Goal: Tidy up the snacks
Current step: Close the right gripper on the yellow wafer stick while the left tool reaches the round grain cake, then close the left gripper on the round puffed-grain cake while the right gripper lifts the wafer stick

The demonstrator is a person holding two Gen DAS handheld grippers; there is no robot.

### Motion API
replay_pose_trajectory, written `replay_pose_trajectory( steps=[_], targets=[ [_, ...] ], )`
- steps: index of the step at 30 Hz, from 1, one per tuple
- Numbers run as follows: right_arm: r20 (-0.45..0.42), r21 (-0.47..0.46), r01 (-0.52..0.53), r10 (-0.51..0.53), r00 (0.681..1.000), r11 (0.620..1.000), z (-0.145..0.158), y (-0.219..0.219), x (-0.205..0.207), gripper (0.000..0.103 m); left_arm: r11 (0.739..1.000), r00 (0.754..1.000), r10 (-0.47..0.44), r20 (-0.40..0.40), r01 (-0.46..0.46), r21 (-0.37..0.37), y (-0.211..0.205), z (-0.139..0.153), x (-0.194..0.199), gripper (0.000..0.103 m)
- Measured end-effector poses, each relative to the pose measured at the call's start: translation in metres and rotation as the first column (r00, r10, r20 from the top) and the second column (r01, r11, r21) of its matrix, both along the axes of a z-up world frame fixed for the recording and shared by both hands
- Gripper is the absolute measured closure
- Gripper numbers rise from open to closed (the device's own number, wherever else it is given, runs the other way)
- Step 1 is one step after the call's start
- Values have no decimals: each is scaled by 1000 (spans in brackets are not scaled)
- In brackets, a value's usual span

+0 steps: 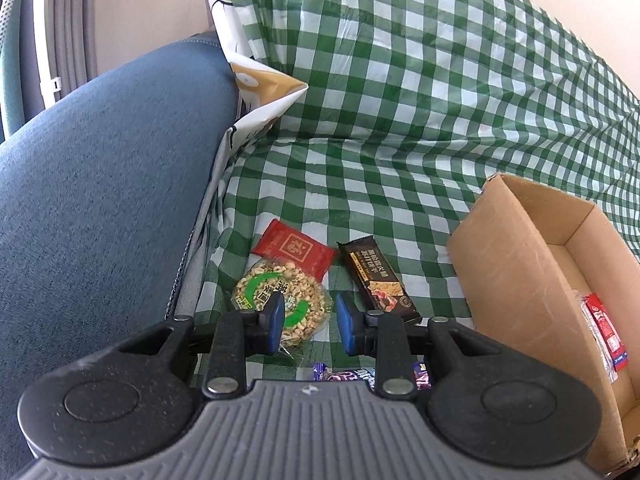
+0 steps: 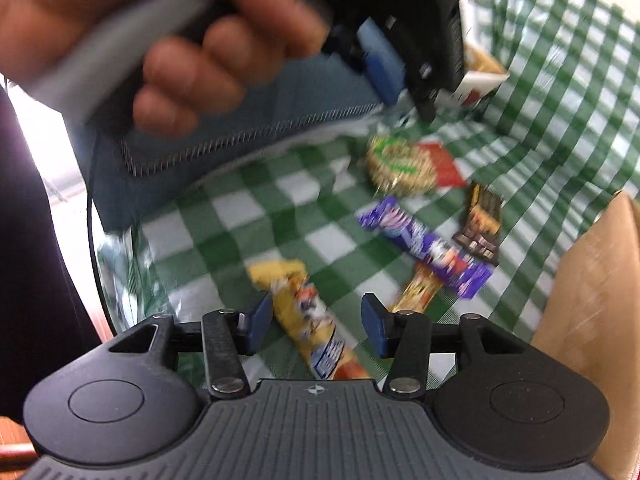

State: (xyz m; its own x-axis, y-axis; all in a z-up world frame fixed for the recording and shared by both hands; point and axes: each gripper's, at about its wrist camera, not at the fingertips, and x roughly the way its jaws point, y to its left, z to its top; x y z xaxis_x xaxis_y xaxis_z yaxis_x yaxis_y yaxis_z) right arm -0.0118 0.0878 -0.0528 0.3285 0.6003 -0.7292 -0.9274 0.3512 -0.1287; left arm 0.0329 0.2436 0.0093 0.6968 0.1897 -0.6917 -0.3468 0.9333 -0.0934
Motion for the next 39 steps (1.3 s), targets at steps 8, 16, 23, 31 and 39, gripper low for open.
replay_pose_trajectory(
  steps=[8, 16, 23, 31, 39],
  targets=[
    [-24, 3, -30, 30, 999, 1000, -19, 1, -5, 66, 994, 997, 82, -14, -82, -77, 24, -9, 5, 66],
    [6, 112, 19, -20, 1000, 994, -3, -14, 5, 86, 992, 992, 113, -59, -116, -51, 34, -22, 23, 36],
    [-44, 58, 86, -83, 996, 995, -9, -16, 22, 85, 987, 989, 36, -145, -13, 159, 6, -46, 59, 2],
    [-65, 6, 88, -88, 994, 996, -20, -14, 28, 78, 972, 970, 13, -242, 44, 229, -1, -73, 77, 4],
    [-53, 32, 87, -86, 995, 996, -18, -12, 30, 85, 983, 977, 0, -212, 39, 180, -1, -62, 67, 20]
  ],
)
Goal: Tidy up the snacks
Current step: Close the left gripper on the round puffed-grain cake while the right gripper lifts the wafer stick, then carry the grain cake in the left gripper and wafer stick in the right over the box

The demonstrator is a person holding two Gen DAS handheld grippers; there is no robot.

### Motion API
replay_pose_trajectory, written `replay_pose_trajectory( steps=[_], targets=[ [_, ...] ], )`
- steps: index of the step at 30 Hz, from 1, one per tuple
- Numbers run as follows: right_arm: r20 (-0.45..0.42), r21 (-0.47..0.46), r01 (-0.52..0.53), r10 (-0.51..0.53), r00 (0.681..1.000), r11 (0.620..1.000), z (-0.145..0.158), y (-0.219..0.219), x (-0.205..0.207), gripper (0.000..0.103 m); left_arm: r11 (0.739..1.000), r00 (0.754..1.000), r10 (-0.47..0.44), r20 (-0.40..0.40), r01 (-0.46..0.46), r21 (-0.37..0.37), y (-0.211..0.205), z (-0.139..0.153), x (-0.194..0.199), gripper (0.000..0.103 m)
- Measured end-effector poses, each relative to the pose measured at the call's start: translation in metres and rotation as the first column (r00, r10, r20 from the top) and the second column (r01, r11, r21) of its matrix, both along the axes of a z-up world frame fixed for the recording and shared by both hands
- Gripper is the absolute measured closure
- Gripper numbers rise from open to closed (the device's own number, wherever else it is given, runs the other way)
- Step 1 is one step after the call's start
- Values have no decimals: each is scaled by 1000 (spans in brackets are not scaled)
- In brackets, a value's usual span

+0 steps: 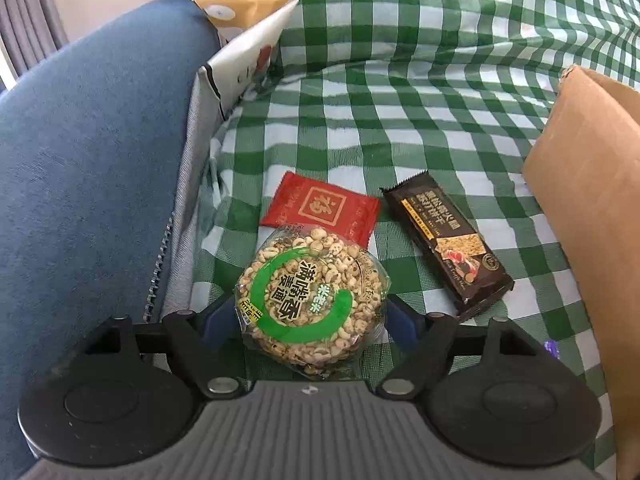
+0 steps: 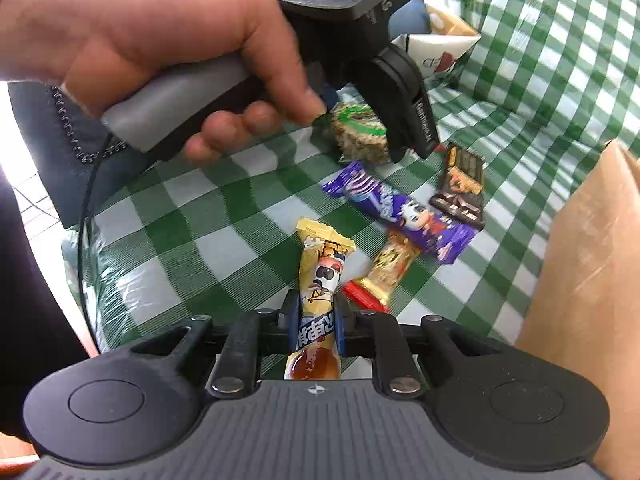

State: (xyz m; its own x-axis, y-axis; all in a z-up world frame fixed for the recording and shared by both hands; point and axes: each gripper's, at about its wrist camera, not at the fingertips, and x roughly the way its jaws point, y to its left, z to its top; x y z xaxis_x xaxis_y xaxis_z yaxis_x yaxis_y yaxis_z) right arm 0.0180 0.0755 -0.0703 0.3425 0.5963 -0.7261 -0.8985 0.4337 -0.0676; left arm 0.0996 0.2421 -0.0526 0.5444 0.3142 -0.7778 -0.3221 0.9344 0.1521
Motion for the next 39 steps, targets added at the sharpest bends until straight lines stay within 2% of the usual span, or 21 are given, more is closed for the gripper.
replay_pose_trajectory(
  steps=[7, 12, 14, 18, 22, 28, 32, 39],
  targets=[
    [17, 56, 54, -55, 998, 997, 21, -10, 3, 86, 998, 996, 12, 91, -7, -54, -11, 37, -27, 20],
    [33, 102, 99, -103, 994, 990, 42, -24, 4, 86, 976, 982, 112, 153, -80, -204, -12, 69, -58, 20],
    [45, 116, 112, -118, 992, 987, 49, -28, 3, 86, 967, 975, 136, 176, -92, -238, -16, 83, -67, 20],
    [66, 152, 136, -148, 987, 979, 64, -41, 0, 86, 967, 961, 140, 238, -81, -242, -29, 105, -85, 20],
    [84, 182, 162, -179, 980, 970, 77, -54, 1, 86, 967, 950, 148, 275, -81, -240, -32, 105, -98, 20],
    [111, 217, 198, -225, 968, 956, 92, -71, 11, 85, 973, 957, 135, 257, -80, -216, -30, 98, -87, 20],
    [122, 248, 236, -272, 955, 940, 100, -87, 19, 85, 969, 952, 115, 282, -46, -242, -35, 99, -85, 20],
    [111, 317, 333, -383, 917, 888, 108, -121, 39, 85, 968, 941, 80, 330, 7, -252, -56, 104, -73, 20]
  ],
)
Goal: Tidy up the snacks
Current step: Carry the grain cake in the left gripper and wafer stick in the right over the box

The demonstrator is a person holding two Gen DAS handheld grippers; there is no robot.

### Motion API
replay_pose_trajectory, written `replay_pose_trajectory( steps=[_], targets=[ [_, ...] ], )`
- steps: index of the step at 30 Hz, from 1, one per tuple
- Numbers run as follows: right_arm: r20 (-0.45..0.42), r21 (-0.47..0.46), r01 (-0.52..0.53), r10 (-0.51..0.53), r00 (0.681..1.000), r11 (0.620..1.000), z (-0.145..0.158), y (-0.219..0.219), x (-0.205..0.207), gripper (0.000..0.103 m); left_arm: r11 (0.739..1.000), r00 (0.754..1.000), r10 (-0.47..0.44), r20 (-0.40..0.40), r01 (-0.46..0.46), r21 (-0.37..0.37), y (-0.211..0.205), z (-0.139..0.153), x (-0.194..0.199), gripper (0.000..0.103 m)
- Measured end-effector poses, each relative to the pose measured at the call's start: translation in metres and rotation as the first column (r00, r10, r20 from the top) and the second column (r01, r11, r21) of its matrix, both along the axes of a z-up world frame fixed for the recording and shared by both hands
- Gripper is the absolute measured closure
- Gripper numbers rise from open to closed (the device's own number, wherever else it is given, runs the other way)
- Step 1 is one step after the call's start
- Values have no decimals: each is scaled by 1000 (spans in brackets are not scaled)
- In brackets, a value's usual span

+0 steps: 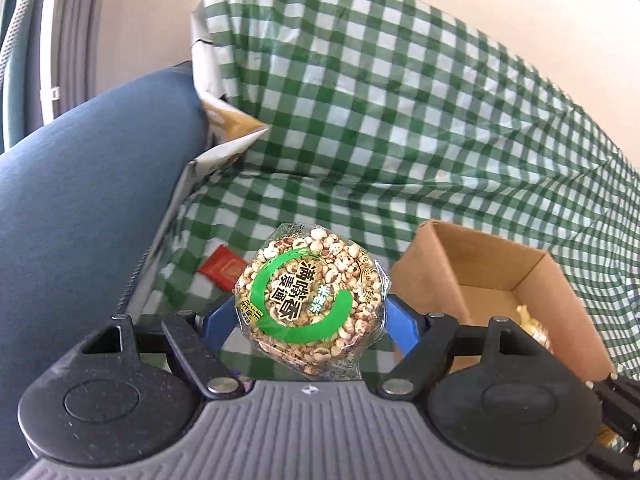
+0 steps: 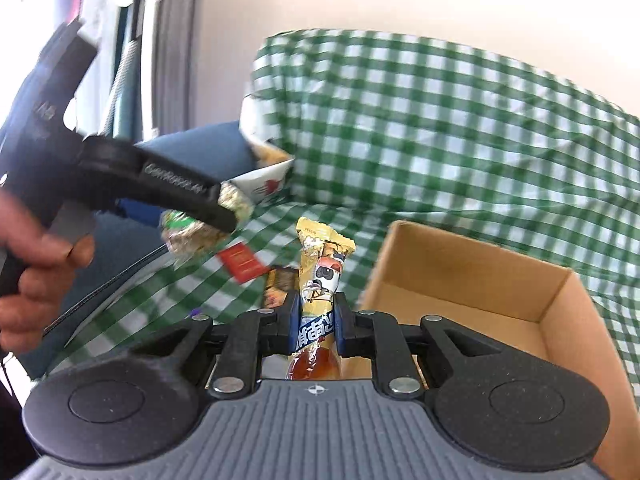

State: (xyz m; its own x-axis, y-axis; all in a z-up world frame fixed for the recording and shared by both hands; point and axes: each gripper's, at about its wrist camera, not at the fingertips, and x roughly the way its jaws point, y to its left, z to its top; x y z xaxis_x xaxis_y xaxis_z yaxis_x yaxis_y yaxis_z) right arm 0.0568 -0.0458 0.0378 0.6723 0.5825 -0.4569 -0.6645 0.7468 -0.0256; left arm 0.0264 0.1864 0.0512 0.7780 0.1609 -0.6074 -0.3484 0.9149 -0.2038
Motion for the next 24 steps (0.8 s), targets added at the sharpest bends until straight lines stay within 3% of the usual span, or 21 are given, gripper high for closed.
replay_pose_trajectory(
  steps=[11, 24],
  targets=[
    [-1, 47, 155, -155, 988, 987, 0, -45, 28, 85, 995, 991, -91, 97, 93, -22, -41, 7, 16, 20],
    [-20, 68, 284, -283, 959, 956, -3, -82, 47, 85, 982, 971, -185, 148, 189, -13, -80, 8, 29, 20]
  ],
)
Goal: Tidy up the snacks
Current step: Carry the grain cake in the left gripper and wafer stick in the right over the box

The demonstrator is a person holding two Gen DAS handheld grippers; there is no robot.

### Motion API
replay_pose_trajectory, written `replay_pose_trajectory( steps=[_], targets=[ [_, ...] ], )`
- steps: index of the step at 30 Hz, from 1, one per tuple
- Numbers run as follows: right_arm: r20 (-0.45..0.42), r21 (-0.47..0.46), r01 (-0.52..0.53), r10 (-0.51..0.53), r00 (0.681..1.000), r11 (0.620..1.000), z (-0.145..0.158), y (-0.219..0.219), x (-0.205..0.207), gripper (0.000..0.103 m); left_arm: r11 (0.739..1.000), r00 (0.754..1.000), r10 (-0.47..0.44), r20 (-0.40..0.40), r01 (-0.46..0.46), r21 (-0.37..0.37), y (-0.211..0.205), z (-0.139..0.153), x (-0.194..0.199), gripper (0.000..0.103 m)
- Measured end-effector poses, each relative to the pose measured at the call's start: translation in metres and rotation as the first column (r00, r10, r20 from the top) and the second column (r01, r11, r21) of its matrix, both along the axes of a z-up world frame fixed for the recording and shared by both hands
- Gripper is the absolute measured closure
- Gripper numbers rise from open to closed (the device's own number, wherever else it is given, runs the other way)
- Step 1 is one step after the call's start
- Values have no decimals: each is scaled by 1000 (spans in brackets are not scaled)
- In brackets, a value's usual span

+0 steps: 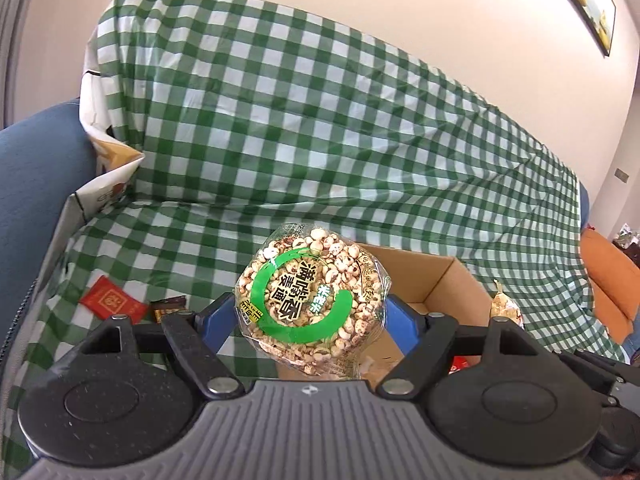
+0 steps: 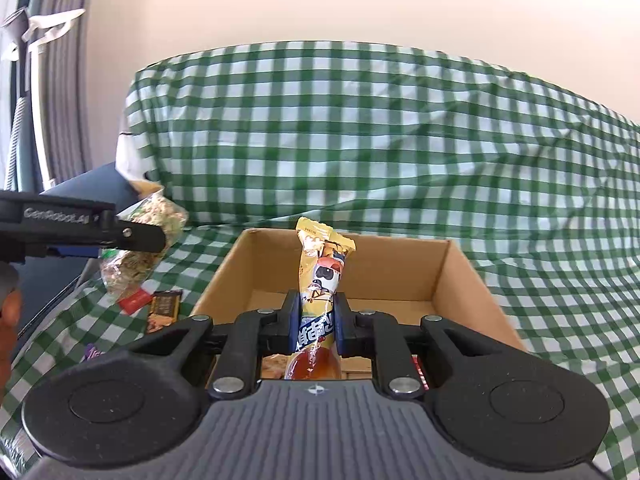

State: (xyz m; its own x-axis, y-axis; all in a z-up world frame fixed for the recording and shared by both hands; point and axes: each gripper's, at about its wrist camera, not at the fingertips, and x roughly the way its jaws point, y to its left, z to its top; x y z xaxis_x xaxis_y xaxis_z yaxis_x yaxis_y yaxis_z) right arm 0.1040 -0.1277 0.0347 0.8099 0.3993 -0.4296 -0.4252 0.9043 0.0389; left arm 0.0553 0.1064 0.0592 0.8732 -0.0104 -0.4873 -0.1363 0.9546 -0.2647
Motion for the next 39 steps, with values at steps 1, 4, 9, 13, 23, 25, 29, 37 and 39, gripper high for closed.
replay_pose_trajectory(
  steps=[1, 4, 9, 13, 23, 25, 29, 37, 39],
  targets=[
    [-1, 2, 9, -9, 1000, 1000, 0, -1, 0, 85, 1000, 1000, -4, 3, 4, -3, -1, 0, 0, 20],
    [-4, 6, 30, -30, 1000, 1000, 0, -4, 1, 85, 1000, 1000, -11, 7, 11, -8, -6, 0, 2, 20],
    [-3, 3, 48, -48, 999, 999, -1, -9, 0, 85, 999, 999, -30, 15, 30, -10, -13, -1, 4, 20],
    [-5, 2, 53, -53, 999, 999, -1, -10, 1, 85, 999, 999, -45, 18, 45, -6, -18, -1, 6, 20],
    [2, 2, 107, -107, 994, 994, 1, -15, 3, 85, 997, 996, -71, 44, 72, -11, -26, -1, 5, 20],
    [4, -1, 119, -119, 993, 993, 1, -15, 3, 85, 997, 996, -77, 48, 77, -11, -28, 0, 5, 20],
    [2, -6, 135, -135, 991, 991, 0, -16, 4, 86, 996, 995, -88, 53, 89, -11, -32, 0, 6, 20],
    [4, -13, 162, -162, 987, 987, -2, -14, 3, 86, 994, 992, -111, 66, 112, -3, -37, 1, 6, 20],
    [7, -17, 170, -170, 985, 985, -2, -13, 3, 86, 993, 991, -116, 68, 116, -3, -39, 2, 6, 20]
  ],
)
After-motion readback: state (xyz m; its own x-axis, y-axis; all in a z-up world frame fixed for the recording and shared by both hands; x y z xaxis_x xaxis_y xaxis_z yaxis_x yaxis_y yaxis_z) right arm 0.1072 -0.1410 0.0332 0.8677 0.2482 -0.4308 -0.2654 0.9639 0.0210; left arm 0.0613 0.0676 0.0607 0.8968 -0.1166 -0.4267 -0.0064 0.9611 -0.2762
